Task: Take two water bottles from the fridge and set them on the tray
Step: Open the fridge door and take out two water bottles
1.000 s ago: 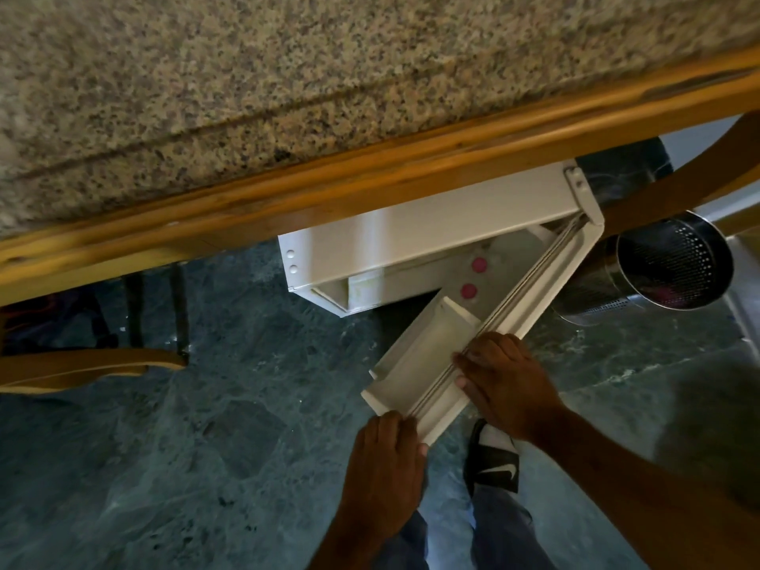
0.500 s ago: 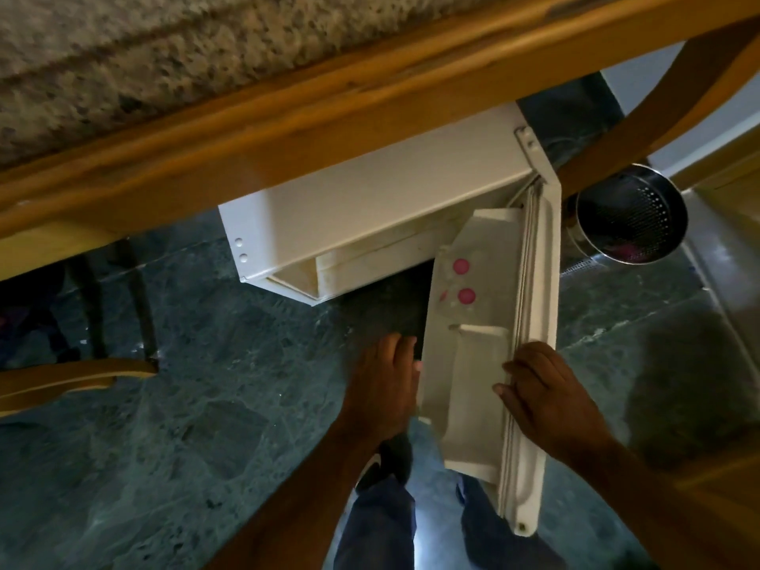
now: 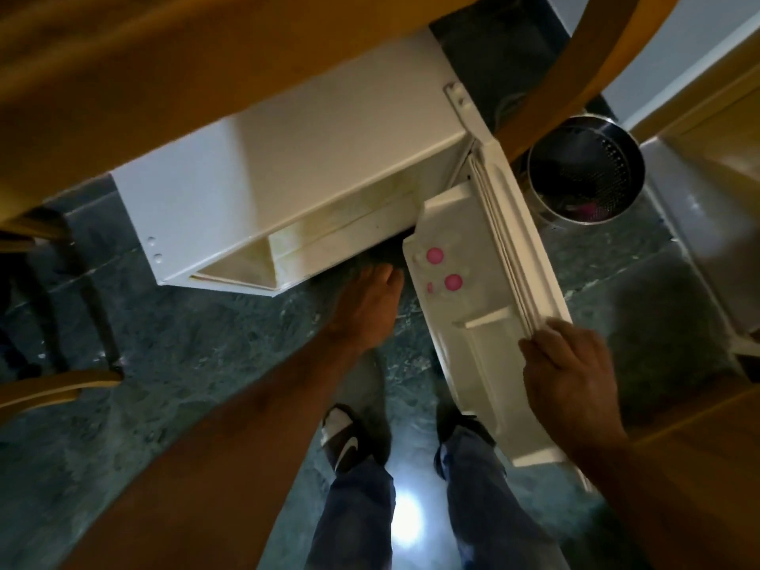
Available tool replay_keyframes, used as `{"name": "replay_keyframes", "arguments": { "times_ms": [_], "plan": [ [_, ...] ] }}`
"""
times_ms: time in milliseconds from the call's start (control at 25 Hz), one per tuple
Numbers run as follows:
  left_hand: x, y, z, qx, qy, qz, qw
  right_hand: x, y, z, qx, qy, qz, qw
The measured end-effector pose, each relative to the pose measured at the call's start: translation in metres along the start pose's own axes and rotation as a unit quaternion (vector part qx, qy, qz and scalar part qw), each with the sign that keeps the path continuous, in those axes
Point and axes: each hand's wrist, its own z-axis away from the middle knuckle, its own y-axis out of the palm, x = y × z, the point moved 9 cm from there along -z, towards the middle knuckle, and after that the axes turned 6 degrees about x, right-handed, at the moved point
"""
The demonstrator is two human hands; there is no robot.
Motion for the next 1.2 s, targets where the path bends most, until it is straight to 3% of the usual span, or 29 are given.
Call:
{"name": "replay_keyframes", "arguments": {
  "times_ms": [320,600,680,760,840,920,1000,1080,1200],
  "plan": [
    [-0.038,0.009,-0.09,0.033,0.137,-0.05,0.989,-0.047,-0.005,0.008,-0.049,0.204,-0.02,0.978],
    [-0.054,0.026,-0.088,0.082,0.235,-0.089,0.964,-0.048,0.003,0.01,-0.062,0.408,-0.096,0.906],
    [-0.059,0.031,-0.087,0.078,0.255,-0.104,0.958,-0.025,0.004,0.011,-0.126,0.422,-0.139,0.887],
    [-0.059,0.033,-0.096,0.058,0.244,-0.132,0.959,0.014,0.014,-0.003,-0.173,0.356,-0.216,0.893],
    [-0.059,0.035,-0.107,0.046,0.241,-0.131,0.961,0.038,0.059,-0.025,-0.116,0.332,-0.324,0.878],
    [-0.06,0.038,-0.115,0.051,0.253,-0.094,0.961,0.035,0.118,-0.048,-0.006,0.398,-0.443,0.803],
    [-0.063,0.04,-0.121,0.052,0.28,-0.051,0.957,0.02,0.157,-0.071,0.014,0.447,-0.515,0.732],
    [-0.066,0.045,-0.126,0.054,0.285,-0.007,0.957,-0.006,0.172,-0.092,-0.003,0.471,-0.5,0.727],
    [-0.064,0.058,-0.137,0.082,0.257,0.093,0.958,-0.032,0.183,-0.108,0.013,0.47,-0.449,0.76]
  ]
}}
